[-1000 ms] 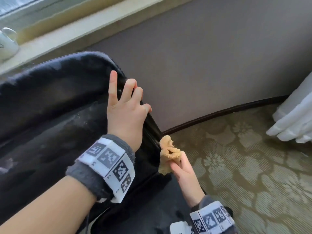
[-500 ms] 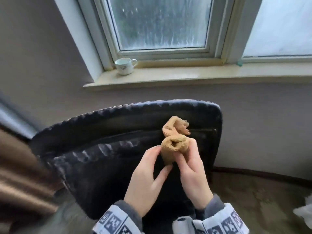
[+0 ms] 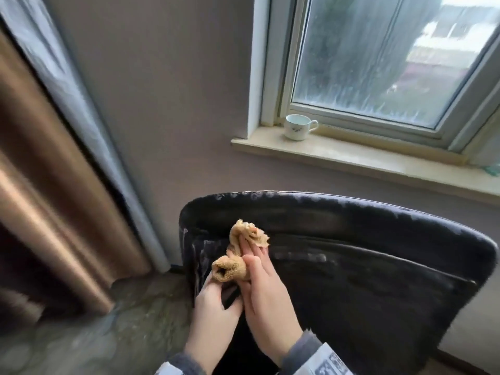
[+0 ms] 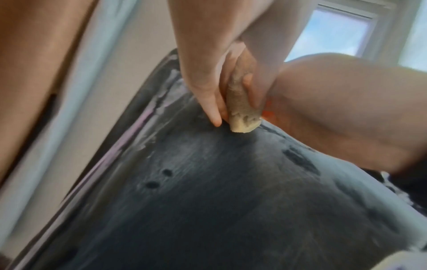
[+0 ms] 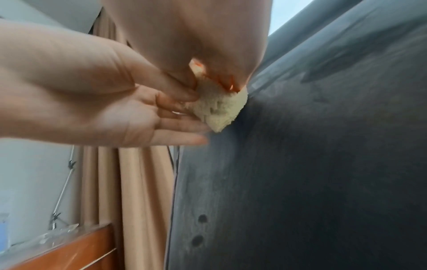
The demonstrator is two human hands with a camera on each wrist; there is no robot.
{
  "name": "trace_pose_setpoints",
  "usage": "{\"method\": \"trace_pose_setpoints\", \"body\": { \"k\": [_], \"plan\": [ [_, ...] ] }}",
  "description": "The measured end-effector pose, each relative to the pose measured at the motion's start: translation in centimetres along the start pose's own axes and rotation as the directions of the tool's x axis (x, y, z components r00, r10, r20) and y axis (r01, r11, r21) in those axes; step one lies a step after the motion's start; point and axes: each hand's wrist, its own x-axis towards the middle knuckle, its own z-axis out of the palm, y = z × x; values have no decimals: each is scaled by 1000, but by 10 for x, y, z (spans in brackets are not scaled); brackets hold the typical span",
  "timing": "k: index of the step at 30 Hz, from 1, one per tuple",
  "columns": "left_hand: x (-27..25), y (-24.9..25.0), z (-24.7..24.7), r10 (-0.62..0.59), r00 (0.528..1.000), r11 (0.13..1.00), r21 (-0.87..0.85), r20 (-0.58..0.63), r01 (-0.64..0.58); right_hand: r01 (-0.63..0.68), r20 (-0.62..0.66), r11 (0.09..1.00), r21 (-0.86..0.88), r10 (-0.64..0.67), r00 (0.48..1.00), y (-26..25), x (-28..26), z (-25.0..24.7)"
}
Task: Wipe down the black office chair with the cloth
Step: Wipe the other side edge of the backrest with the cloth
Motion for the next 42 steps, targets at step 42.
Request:
{"method": "trace_pose_setpoints", "body": {
  "k": [42],
  "plan": [
    [45,19,32,754,636,540,395,167,-743,16,-131,940,-342,-65,989,35,-17,-134]
  ]
}}
